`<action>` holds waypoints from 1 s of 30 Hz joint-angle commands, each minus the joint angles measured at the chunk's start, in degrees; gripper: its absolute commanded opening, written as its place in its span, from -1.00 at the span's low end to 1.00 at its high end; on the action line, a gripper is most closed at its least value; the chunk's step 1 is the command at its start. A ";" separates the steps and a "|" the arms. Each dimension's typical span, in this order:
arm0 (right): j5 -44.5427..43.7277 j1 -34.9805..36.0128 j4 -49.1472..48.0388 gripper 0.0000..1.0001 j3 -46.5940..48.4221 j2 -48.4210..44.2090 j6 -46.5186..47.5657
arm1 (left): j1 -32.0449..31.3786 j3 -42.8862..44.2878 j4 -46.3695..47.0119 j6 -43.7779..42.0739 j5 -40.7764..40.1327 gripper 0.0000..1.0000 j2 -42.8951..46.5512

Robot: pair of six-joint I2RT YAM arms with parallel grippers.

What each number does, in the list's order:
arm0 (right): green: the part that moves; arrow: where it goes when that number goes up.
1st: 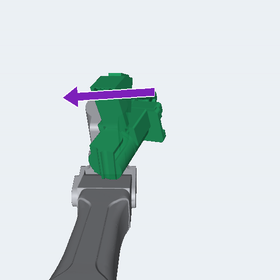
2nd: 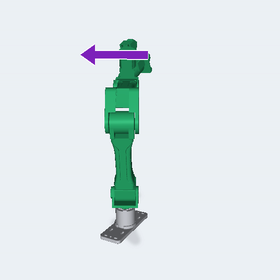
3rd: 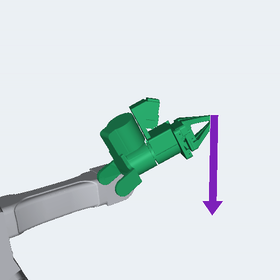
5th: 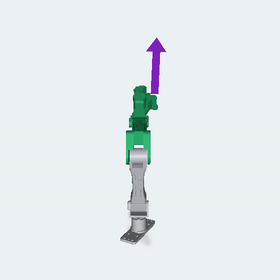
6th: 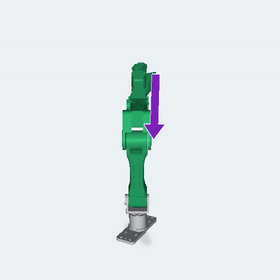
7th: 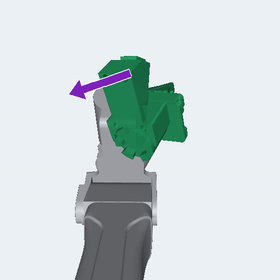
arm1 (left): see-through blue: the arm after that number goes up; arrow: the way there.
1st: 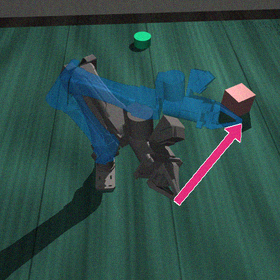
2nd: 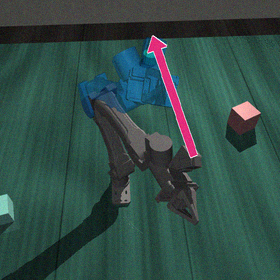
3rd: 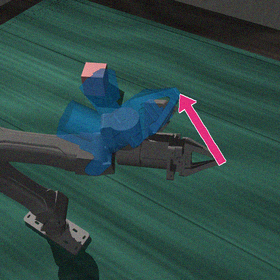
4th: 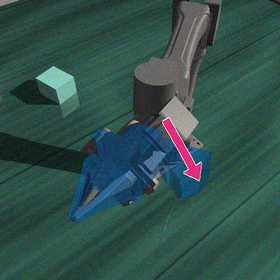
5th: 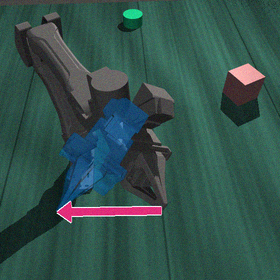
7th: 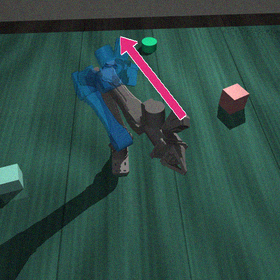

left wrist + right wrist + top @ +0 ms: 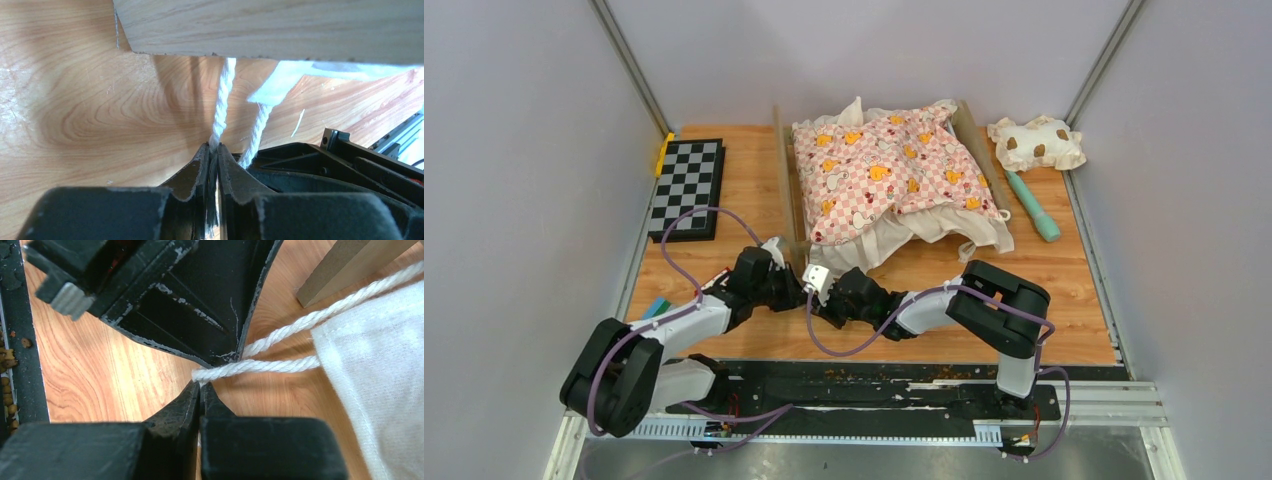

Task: Set up the pet bed
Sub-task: Tie the ropes to the bed frame.

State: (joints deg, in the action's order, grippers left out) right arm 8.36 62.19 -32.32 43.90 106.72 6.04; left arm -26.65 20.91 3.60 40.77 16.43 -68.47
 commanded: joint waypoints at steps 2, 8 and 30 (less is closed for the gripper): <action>1.40 0.12 4.57 -1.00 0.22 1.68 -0.93 | -0.42 1.07 -2.62 -0.06 0.03 -0.61 3.18; 1.42 0.13 4.46 -1.00 0.22 1.74 -0.95 | -0.46 1.07 -3.33 -0.07 0.01 -0.58 3.61; 0.97 0.08 4.90 -1.00 0.61 2.24 -1.12 | -0.41 1.02 -7.02 -0.68 -2.44 -0.78 6.15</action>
State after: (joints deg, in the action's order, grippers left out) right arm 8.58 62.19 -32.03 44.18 106.85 6.02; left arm -26.92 20.91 -2.22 40.75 15.22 -63.37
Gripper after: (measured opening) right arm 0.017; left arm 0.041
